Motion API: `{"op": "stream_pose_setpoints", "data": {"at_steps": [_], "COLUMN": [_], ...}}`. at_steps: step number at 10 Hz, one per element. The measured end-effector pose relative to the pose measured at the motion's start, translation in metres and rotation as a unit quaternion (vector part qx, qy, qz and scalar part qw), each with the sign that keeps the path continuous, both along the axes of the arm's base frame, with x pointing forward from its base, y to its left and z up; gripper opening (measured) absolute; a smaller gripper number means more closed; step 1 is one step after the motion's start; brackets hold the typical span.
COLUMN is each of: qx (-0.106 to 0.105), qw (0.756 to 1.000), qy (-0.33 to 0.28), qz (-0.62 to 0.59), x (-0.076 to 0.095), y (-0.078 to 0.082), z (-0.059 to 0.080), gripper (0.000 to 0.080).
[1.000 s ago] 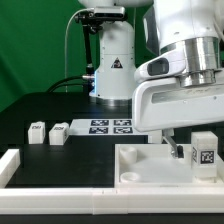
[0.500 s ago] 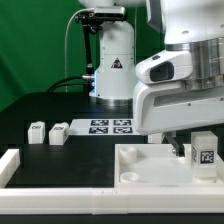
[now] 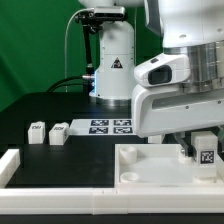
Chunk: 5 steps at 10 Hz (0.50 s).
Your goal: Assemble one leg
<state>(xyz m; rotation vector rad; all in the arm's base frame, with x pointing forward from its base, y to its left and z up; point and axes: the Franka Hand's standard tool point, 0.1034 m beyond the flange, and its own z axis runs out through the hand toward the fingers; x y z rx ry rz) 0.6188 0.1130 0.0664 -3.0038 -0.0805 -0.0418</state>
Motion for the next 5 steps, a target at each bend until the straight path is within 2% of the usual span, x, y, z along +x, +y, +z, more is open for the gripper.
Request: {"op": "stream_pose_setpoints", "data": {"at_steps": [4,5], "qx": [0.002,0.010], "qw": [1.000,0.996], "qy": [0.004,0.009], "qz": [-0.028,-0.086], "x": [0.0001,0.0012], "y": [0.0000,-0.0003], "z": [0.0000,0.0003], "gripper": [0.0290,0.0290]}}
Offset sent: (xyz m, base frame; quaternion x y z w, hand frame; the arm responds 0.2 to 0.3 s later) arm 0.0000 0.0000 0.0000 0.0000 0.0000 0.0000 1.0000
